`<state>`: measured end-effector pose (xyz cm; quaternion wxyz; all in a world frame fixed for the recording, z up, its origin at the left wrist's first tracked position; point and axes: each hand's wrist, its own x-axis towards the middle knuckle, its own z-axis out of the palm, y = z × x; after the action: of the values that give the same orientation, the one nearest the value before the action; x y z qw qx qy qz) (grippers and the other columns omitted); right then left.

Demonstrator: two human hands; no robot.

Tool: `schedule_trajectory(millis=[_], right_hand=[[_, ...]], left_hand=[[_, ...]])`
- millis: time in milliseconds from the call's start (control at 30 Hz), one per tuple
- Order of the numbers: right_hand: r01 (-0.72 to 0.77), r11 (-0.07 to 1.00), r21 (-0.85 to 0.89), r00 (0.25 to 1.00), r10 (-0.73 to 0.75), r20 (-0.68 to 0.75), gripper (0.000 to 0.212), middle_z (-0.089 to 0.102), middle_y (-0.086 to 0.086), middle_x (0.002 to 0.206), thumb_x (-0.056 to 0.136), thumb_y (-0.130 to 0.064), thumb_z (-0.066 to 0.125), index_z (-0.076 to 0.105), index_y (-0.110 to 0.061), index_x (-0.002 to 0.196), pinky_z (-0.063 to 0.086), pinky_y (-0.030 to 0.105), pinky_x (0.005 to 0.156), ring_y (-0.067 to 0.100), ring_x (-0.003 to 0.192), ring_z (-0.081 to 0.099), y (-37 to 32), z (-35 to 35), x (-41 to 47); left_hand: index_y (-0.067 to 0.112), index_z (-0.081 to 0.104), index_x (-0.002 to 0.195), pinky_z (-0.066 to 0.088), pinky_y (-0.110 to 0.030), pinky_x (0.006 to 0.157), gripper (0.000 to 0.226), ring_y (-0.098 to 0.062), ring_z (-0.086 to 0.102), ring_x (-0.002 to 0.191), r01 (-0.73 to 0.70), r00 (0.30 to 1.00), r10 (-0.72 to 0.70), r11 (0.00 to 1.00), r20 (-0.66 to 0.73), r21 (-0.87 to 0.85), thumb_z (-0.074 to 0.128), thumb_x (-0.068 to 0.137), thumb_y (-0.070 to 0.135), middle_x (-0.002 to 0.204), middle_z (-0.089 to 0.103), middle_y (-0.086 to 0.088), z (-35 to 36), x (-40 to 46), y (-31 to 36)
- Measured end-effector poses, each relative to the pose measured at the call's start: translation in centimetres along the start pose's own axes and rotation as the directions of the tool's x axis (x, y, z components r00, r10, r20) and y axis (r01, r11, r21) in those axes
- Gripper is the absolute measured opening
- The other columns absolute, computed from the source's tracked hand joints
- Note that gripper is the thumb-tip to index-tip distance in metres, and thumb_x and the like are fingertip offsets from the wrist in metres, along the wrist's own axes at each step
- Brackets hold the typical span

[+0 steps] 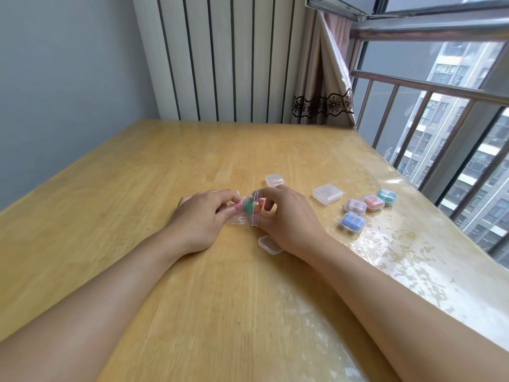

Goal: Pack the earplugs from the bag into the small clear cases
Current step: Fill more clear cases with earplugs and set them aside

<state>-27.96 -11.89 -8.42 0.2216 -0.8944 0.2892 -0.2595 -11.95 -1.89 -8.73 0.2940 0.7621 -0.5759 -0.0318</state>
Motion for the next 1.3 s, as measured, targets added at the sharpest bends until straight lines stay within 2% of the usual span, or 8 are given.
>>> schedule_trajectory(millis=[200, 300, 433, 633, 800, 1033, 1167, 1300], right_hand=[[-0.005, 0.999, -0.037, 1.000, 0.005, 0.016, 0.019, 0.059, 0.002, 0.087, 0.085, -0.038, 0.074, 0.073, -0.020, 0.092, 0.043, 0.035, 0.063, 0.020, 0.076, 0.052, -0.05, 0.29, -0.05], [-0.038, 0.999, 0.004, 0.999, 0.038, -0.016, 0.020, 0.065, 0.001, 0.082, 0.079, -0.033, 0.081, 0.076, -0.016, 0.088, 0.050, 0.038, 0.068, 0.020, 0.074, 0.058, -0.26, 0.00, -0.21], [-0.060, 0.998, 0.017, 0.997, 0.061, -0.048, 0.025, 0.062, -0.005, 0.081, 0.074, -0.037, 0.085, 0.070, -0.020, 0.082, 0.043, 0.030, 0.063, 0.015, 0.075, 0.057, -0.26, 0.12, -0.21], [-0.029, 0.999, -0.017, 0.999, 0.029, -0.017, 0.031, 0.057, 0.000, 0.086, 0.080, -0.049, 0.078, 0.073, -0.019, 0.088, 0.038, 0.030, 0.063, 0.016, 0.077, 0.052, -0.18, 0.20, -0.29], [-0.021, 0.999, -0.045, 1.000, 0.022, 0.020, 0.029, 0.055, -0.002, 0.092, 0.083, -0.051, 0.074, 0.074, -0.028, 0.102, 0.044, 0.033, 0.068, 0.018, 0.087, 0.053, -0.26, 0.26, -0.29], [-0.076, 0.997, 0.019, 0.997, 0.075, 0.027, 0.031, 0.055, -0.008, 0.082, 0.077, -0.043, 0.082, 0.055, -0.028, 0.073, 0.045, 0.033, 0.066, 0.014, 0.078, 0.053, -0.35, 0.14, -0.20], [-0.060, 0.998, -0.021, 0.998, 0.060, 0.027, 0.027, 0.057, -0.001, 0.090, 0.081, -0.044, 0.075, 0.067, -0.019, 0.078, 0.048, 0.036, 0.069, 0.021, 0.087, 0.056, -0.45, 0.37, -0.37], [-0.062, 0.998, -0.025, 0.997, 0.063, 0.036, 0.026, 0.057, -0.001, 0.095, 0.087, -0.051, 0.068, 0.074, -0.026, 0.091, 0.049, 0.040, 0.076, 0.024, 0.094, 0.055, -0.15, 0.82, -0.23]], left_hand=[[0.050, 0.066, 0.108, 0.037, -0.040, 0.103, 0.021, -0.004, 0.057, 0.087, -0.002, 1.000, 0.004, 0.998, 0.027, -0.058, 0.052, 0.101, 0.036, 0.090, 0.063, 0.011, -0.05, -0.03, -0.19], [0.041, 0.067, 0.103, 0.039, -0.040, 0.101, 0.016, -0.004, 0.055, 0.080, 0.012, 1.000, -0.012, 1.000, 0.003, -0.020, 0.051, 0.102, 0.037, 0.080, 0.060, 0.013, 0.16, 0.00, 0.01], [0.038, 0.067, 0.101, 0.037, -0.031, 0.083, 0.016, -0.008, 0.055, 0.067, 0.042, 0.999, -0.043, 0.996, -0.011, -0.083, 0.052, 0.099, 0.043, 0.065, 0.059, -0.001, 0.23, -0.01, 0.03], [0.037, 0.072, 0.094, 0.034, -0.028, 0.064, 0.011, -0.017, 0.046, 0.057, 0.062, 0.997, -0.067, 0.989, -0.032, -0.133, 0.062, 0.096, 0.038, 0.054, 0.048, 0.006, 0.22, 0.05, -0.14], [0.038, 0.070, 0.085, 0.038, -0.033, 0.080, 0.016, -0.011, 0.050, 0.069, 0.076, 0.996, -0.080, 0.989, -0.028, -0.126, 0.059, 0.096, 0.033, 0.079, 0.051, 0.007, 0.15, 0.00, -0.06], [0.036, 0.067, 0.081, 0.045, -0.042, 0.092, 0.011, -0.004, 0.054, 0.072, 0.016, 0.999, -0.020, 0.993, -0.028, -0.118, 0.068, 0.089, 0.043, 0.083, 0.058, 0.012, 0.08, -0.14, 0.05], [0.036, 0.067, 0.082, 0.045, -0.047, 0.096, 0.008, -0.005, 0.057, 0.073, 0.014, 1.000, -0.016, 0.992, -0.019, -0.125, 0.065, 0.090, 0.036, 0.083, 0.059, 0.013, 0.23, -0.02, 0.15], [0.037, 0.070, 0.084, 0.051, -0.046, 0.092, 0.010, -0.009, 0.063, 0.072, 0.052, 0.999, -0.052, 0.950, 0.010, -0.309, 0.063, 0.091, 0.035, 0.087, 0.066, 0.015, 0.00, 0.08, 0.00]])
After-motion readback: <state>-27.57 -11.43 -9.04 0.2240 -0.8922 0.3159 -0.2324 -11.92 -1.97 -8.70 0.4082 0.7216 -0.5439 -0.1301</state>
